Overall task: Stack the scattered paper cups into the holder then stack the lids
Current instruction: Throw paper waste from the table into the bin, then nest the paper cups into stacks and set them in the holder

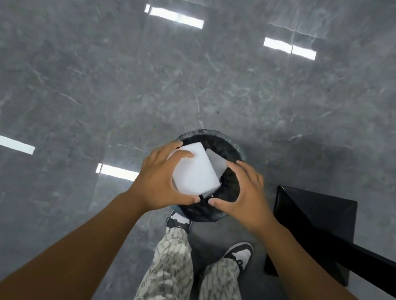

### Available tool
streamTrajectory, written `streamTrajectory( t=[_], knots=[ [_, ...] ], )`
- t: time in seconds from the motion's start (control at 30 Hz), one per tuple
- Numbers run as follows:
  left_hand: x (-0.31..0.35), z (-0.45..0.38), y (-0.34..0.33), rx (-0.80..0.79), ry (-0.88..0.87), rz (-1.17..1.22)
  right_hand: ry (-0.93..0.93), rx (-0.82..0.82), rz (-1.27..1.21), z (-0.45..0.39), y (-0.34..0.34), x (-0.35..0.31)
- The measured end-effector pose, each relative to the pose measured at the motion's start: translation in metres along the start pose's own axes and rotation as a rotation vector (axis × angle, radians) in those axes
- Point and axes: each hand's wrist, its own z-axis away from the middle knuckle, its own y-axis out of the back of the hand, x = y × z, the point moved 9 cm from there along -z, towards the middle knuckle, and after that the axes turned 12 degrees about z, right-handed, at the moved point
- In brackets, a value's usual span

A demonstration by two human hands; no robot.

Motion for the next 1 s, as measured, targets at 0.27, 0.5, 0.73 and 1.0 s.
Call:
streamTrajectory(
  t=[0.27, 0.5, 0.73, 1.0],
  knots=[
    [0.034, -0.009, -0.008, -0.02, -0.066, 0.04, -0.006, 0.021, -0.07, 0.017, 0.027, 0.003],
    [0.125, 0.002, 0.013, -0.013, -0.189, 0.108, -0.021, 0.157, -0.173, 0.054, 0.105, -0.017],
    [0.307, 0.03, 0.018, -0.138, -0.467, 0.097, -0.089, 0.464, -0.357, 0.165, 0.247, -0.018],
    [0.524, 0.097, -0.043, -0.357, -0.868, 0.033, -0.263, 0.94, -0.394, 0.369, 0.373, 0.027]
  ],
)
